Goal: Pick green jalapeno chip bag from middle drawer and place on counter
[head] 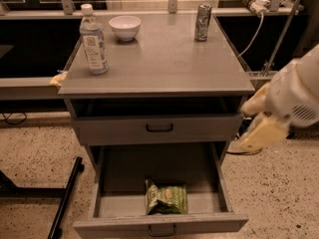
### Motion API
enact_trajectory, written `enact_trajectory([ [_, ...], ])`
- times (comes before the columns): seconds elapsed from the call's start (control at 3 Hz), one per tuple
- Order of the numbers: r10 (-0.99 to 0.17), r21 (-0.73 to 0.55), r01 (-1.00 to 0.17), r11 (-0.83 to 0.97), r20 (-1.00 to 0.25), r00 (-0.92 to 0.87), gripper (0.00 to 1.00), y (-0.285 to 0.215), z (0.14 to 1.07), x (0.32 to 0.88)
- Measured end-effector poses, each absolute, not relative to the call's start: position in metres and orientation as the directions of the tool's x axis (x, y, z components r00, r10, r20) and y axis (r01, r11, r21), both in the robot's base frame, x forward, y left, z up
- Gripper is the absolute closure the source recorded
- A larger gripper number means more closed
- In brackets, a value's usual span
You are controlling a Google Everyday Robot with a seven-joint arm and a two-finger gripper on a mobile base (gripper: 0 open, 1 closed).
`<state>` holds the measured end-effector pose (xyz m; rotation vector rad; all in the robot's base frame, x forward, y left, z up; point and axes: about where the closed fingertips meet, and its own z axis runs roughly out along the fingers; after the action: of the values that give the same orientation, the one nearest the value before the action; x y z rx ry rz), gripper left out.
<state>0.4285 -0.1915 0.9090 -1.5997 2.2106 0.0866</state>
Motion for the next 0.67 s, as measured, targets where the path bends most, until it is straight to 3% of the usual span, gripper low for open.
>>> enact_trajectory([
  [0.67, -0.805, 0.047, -0.942, 0.333, -0.506, -0.31, 0.88, -0.106, 0.729, 0.409],
])
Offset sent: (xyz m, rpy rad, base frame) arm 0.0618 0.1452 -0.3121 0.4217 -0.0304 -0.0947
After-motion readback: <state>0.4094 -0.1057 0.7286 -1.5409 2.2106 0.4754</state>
